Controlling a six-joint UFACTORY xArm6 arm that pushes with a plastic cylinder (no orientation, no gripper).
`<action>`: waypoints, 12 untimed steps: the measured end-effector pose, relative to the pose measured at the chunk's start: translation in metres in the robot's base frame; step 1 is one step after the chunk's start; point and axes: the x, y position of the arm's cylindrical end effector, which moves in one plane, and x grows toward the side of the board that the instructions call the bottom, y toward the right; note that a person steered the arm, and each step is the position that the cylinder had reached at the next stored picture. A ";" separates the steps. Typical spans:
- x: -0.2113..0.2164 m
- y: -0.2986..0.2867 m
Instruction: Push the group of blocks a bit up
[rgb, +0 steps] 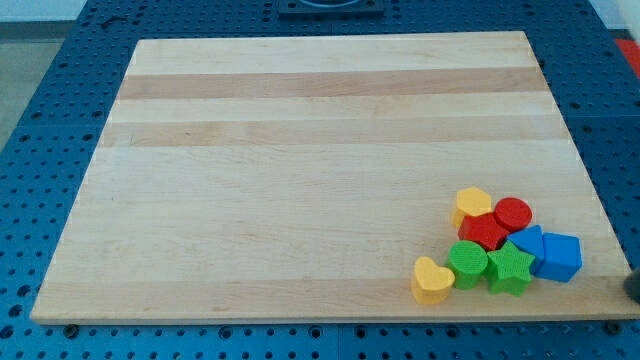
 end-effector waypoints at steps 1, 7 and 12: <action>-0.008 -0.030; -0.011 -0.097; -0.024 -0.176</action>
